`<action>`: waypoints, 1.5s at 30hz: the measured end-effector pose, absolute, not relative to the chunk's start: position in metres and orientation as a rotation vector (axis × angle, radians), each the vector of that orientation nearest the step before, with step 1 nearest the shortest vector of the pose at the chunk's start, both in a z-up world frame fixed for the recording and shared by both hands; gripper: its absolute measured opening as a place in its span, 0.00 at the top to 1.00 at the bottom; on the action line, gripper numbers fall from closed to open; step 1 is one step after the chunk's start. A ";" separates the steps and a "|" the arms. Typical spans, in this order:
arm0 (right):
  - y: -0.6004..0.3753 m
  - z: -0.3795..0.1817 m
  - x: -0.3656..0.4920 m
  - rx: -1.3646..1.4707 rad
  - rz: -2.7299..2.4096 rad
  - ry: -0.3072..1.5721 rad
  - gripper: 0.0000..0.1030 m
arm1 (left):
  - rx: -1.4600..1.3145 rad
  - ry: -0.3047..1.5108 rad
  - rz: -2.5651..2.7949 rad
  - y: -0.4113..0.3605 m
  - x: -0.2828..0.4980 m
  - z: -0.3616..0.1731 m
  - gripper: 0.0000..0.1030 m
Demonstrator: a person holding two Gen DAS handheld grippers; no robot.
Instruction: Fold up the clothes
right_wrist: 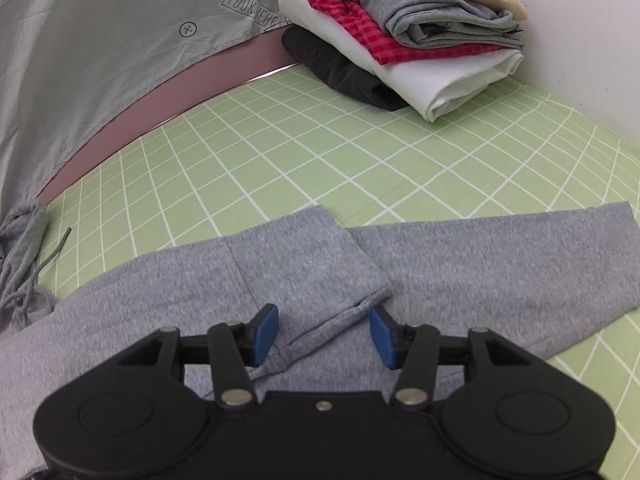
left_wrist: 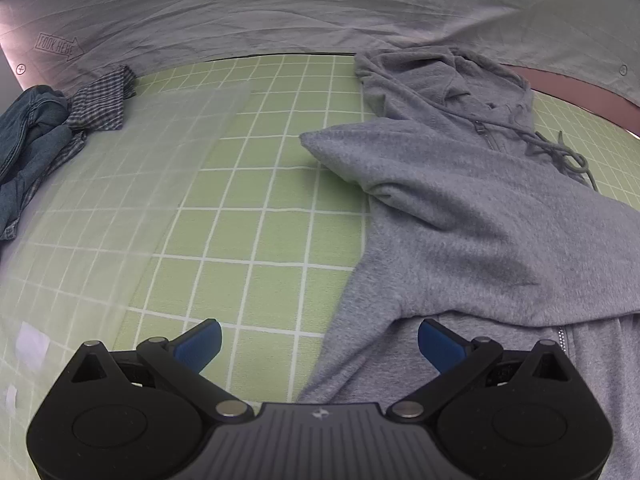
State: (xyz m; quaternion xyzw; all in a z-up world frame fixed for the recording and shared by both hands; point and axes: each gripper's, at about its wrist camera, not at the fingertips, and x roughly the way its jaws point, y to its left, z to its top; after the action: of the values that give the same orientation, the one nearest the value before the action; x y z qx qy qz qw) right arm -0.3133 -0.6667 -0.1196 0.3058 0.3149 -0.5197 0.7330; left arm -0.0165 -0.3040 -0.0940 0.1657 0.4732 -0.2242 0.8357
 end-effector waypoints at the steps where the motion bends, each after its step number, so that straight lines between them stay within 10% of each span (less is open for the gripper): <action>1: -0.668 -0.120 -0.313 0.677 -1.144 0.693 0.46 | 0.378 0.996 -0.472 -0.307 -0.017 -0.096 0.00; 17: -0.656 -0.120 -0.295 0.629 -1.111 0.744 0.37 | 0.293 0.789 -0.216 -0.283 -0.002 -0.077 0.00; 36: -0.663 -0.118 -0.293 0.625 -1.148 0.750 0.31 | -0.035 0.982 -0.274 -0.261 0.049 -0.082 0.02; 45: -0.676 -0.123 -0.292 0.639 -1.184 0.762 0.28 | -0.126 1.090 -0.438 -0.320 0.090 -0.101 0.31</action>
State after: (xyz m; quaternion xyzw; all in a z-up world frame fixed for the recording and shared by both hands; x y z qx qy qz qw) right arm -0.2918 -0.6763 -0.1229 0.2887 0.3441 -0.5348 0.7158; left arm 0.0905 -0.3200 -0.1013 -0.0596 0.5139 -0.2066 0.8305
